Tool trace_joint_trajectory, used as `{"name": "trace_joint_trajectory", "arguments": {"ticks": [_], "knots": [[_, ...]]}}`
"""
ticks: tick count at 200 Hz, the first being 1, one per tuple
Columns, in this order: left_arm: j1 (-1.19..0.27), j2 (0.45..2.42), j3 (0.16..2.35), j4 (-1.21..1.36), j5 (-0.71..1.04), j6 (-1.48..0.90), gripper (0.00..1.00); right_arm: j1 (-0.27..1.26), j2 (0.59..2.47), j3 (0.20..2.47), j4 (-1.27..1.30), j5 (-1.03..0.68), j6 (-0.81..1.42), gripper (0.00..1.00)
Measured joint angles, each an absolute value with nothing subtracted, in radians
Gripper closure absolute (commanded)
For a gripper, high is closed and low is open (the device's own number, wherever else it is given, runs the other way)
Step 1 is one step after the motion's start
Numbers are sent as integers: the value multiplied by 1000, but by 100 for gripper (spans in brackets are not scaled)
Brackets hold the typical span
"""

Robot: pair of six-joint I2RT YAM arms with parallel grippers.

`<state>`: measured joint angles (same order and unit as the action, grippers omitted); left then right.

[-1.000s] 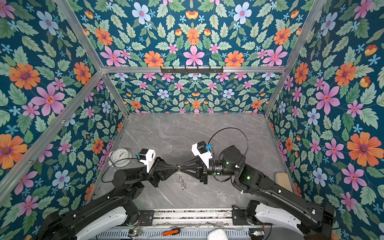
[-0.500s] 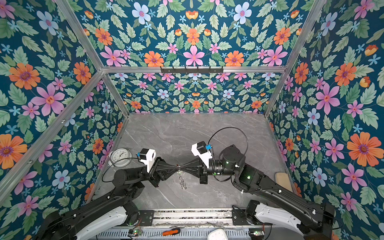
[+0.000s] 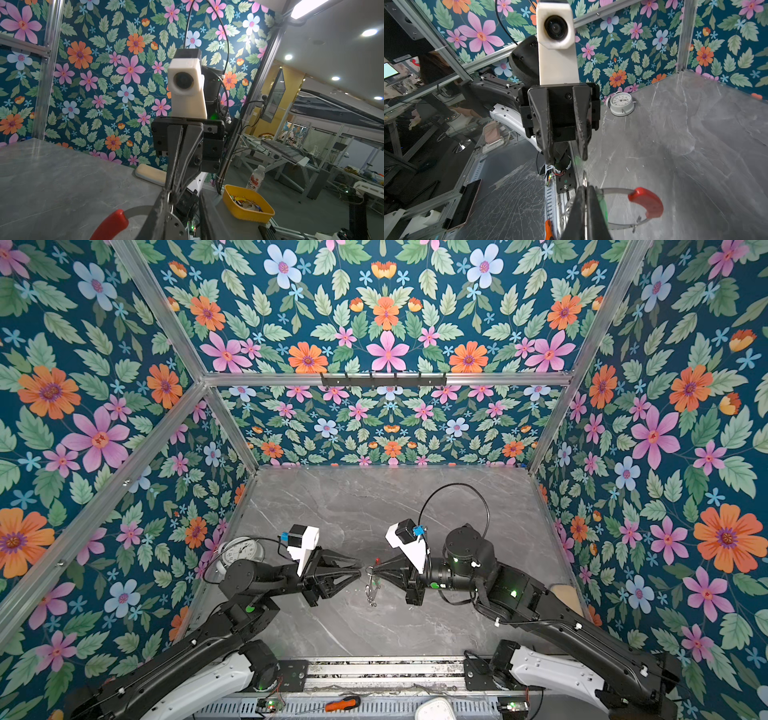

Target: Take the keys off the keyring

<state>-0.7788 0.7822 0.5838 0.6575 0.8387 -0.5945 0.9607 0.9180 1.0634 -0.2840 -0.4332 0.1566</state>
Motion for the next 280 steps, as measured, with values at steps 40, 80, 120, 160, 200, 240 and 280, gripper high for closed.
{"name": "trace_joint_trajectory", "arguments": {"ticks": [40, 80, 120, 160, 200, 240, 280], "knots": [[-779, 820, 667, 446, 874, -512, 70, 961, 929, 1093, -347, -416, 138, 100], [-778, 843, 713, 331, 917, -467, 70, 961, 931, 1108, -374, -415, 128, 100], [-778, 845, 755, 259, 941, -435, 72, 961, 936, 1114, -387, -411, 120, 100], [-778, 858, 784, 214, 958, -407, 78, 961, 940, 1117, -397, -411, 112, 100], [-777, 870, 804, 170, 971, -385, 77, 961, 940, 1117, -399, -411, 109, 100], [-774, 871, 822, 138, 981, -365, 77, 961, 941, 1118, -399, -408, 109, 100], [-773, 875, 851, 84, 991, -339, 78, 961, 942, 1119, -398, -409, 109, 100]]}}
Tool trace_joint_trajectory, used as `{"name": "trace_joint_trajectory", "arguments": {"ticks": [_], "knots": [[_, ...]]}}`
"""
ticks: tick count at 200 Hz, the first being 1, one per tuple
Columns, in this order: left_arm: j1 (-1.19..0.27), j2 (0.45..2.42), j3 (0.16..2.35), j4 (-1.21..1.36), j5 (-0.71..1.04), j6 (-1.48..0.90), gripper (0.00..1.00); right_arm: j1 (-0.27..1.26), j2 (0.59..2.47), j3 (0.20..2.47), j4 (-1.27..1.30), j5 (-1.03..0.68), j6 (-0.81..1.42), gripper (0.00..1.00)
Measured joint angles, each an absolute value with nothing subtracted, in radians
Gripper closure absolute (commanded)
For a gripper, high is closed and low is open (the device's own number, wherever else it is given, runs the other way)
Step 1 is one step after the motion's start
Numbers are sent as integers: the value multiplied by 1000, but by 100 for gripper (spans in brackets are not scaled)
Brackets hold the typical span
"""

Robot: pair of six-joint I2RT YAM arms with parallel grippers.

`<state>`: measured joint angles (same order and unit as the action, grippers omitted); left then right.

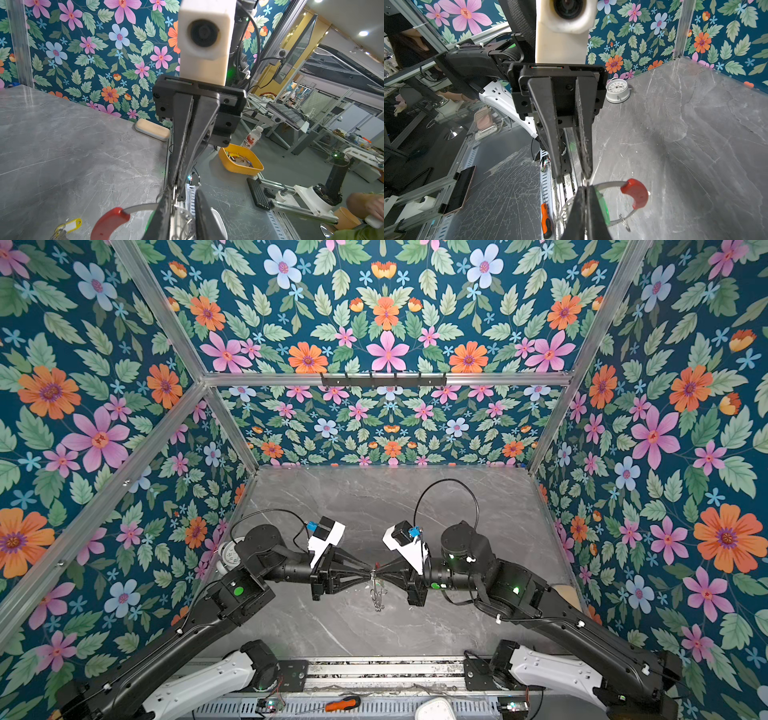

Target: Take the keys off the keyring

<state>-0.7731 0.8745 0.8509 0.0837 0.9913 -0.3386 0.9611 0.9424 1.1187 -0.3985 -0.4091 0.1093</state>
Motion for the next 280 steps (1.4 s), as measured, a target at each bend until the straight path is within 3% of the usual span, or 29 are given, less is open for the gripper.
{"name": "trace_joint_trajectory", "arguments": {"ticks": [116, 158, 202, 280], "knots": [[-768, 915, 871, 38, 1018, -309, 100, 961, 953, 1119, -407, -415, 109, 100], [-768, 893, 852, 50, 1009, -305, 100, 962, 962, 1126, -409, -420, 109, 100], [-772, 844, 794, 113, 965, -316, 100, 959, 948, 1123, -373, -384, 109, 62], [-772, 779, 683, 302, 886, -395, 100, 961, 830, 947, -218, -348, 129, 42]]}}
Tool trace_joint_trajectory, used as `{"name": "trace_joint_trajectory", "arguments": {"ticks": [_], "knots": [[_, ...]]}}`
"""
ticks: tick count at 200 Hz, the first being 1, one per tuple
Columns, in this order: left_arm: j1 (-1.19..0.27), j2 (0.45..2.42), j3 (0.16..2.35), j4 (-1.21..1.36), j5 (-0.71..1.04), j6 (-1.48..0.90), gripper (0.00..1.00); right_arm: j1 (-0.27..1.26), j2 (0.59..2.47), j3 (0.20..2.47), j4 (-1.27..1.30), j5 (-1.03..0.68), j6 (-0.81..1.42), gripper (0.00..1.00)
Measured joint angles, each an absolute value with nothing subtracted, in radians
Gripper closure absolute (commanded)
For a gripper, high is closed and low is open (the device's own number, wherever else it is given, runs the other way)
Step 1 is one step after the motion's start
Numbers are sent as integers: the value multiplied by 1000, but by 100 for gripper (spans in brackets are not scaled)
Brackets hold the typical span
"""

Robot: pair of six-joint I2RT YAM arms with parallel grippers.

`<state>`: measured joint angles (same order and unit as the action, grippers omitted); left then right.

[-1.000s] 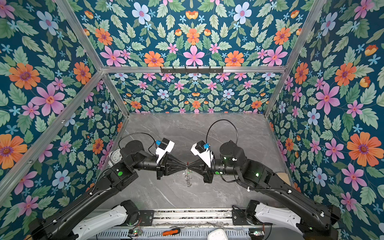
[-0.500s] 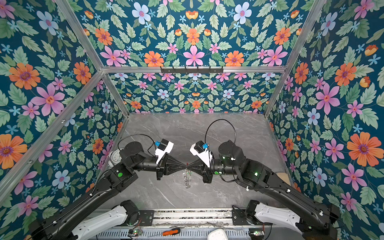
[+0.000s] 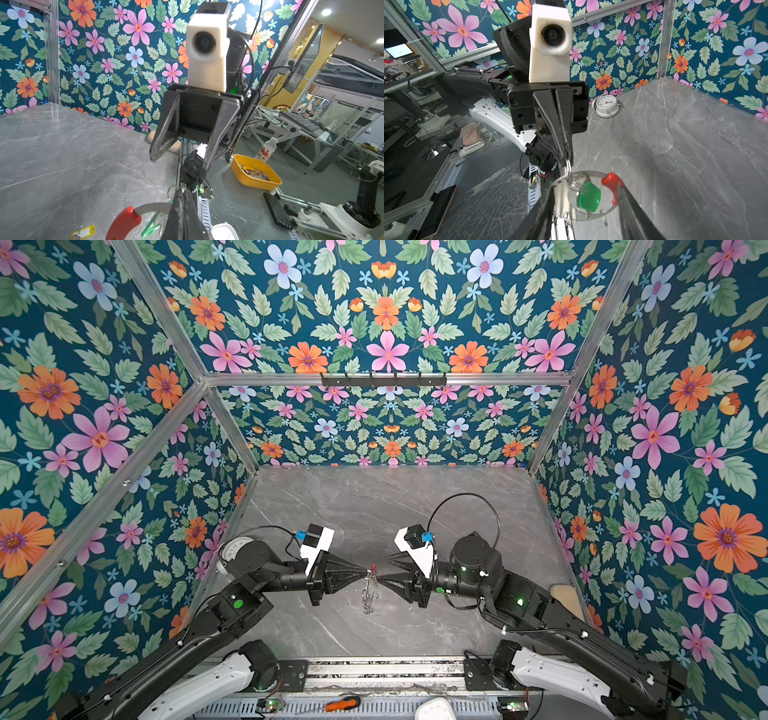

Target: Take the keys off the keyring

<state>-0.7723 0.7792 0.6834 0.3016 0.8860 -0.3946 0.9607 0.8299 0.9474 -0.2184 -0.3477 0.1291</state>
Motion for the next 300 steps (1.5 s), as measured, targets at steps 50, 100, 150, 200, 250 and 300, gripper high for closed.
{"name": "trace_joint_trajectory", "arguments": {"ticks": [50, 100, 150, 200, 250, 300], "knots": [[-772, 780, 680, 347, 892, -418, 100, 956, 830, 894, -187, -409, 128, 40], [-772, 780, 677, 373, 892, -439, 100, 955, 867, 900, -177, -442, 125, 48], [-772, 783, 676, 394, 892, -446, 100, 954, 904, 923, -155, -453, 124, 63], [-772, 781, 672, 398, 891, -447, 100, 954, 925, 936, -154, -453, 121, 87], [-772, 773, 668, 409, 876, -448, 100, 954, 933, 950, -162, -464, 112, 100], [-772, 747, 645, 427, 821, -465, 100, 954, 944, 961, -175, -471, 102, 100]]}}
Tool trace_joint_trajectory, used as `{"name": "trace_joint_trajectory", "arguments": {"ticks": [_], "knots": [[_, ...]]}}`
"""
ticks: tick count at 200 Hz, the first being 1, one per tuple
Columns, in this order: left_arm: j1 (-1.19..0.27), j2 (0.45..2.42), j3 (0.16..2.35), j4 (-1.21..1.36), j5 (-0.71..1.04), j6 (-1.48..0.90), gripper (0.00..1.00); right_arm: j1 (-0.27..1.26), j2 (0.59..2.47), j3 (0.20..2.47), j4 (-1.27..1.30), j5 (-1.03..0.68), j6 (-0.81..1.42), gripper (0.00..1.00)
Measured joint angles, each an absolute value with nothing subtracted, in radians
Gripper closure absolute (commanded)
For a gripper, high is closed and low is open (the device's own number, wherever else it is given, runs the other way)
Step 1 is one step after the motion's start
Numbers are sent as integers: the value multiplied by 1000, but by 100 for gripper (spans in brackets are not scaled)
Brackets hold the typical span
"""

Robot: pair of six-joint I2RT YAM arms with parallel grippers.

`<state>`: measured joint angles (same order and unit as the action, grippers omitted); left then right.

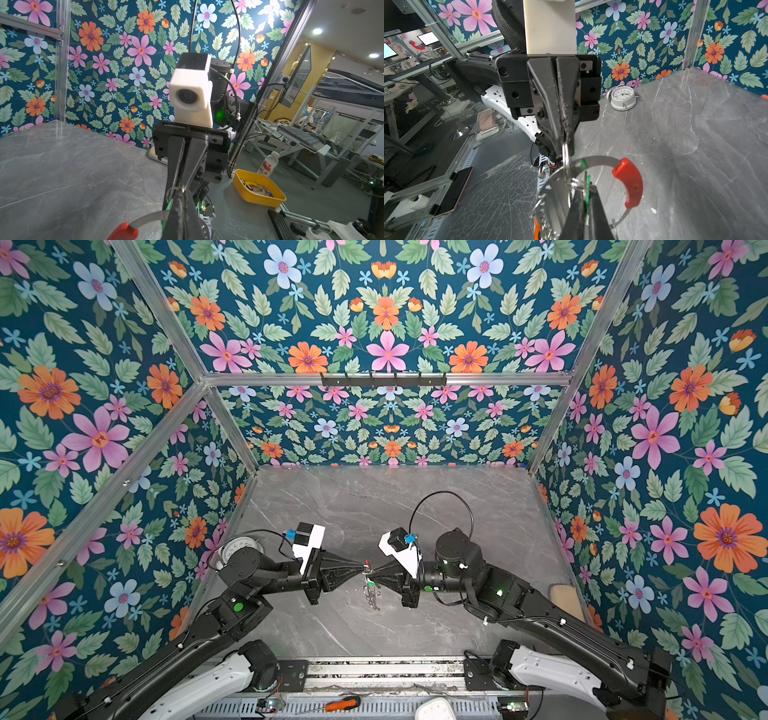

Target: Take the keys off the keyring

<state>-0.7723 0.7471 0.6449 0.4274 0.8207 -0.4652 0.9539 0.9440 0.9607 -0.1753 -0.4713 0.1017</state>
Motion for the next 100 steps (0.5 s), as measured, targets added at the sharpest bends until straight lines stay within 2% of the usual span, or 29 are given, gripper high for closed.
{"name": "trace_joint_trajectory", "arguments": {"ticks": [100], "knots": [[-772, 773, 535, 685, 796, -595, 100, 954, 994, 987, -198, -538, 93, 100]]}}
